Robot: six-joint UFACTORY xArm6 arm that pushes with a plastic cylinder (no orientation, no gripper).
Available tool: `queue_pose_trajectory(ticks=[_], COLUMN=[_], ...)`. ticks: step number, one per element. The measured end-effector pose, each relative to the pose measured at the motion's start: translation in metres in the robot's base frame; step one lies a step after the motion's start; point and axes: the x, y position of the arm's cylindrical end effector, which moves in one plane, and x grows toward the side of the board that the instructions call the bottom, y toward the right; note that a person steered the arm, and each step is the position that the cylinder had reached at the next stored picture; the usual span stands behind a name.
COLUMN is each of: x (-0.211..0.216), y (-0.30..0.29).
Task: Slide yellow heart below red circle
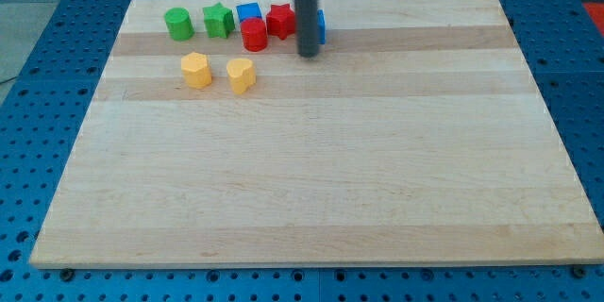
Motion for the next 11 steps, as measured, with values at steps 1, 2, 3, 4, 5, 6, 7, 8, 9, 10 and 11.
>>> queue_pose_trajectory(ticks=[1,2,3,4,5,6,7,8,9,10,11], x=[0.044,0.07,0.067,0.05,0.074,0.101,0.075,0.035,0.037,0.059,0.051], y=[0.01,-0.015,-0.055,-0.069,-0.059,-0.097,-0.128,-0.127,-0.126,-0.141,-0.163])
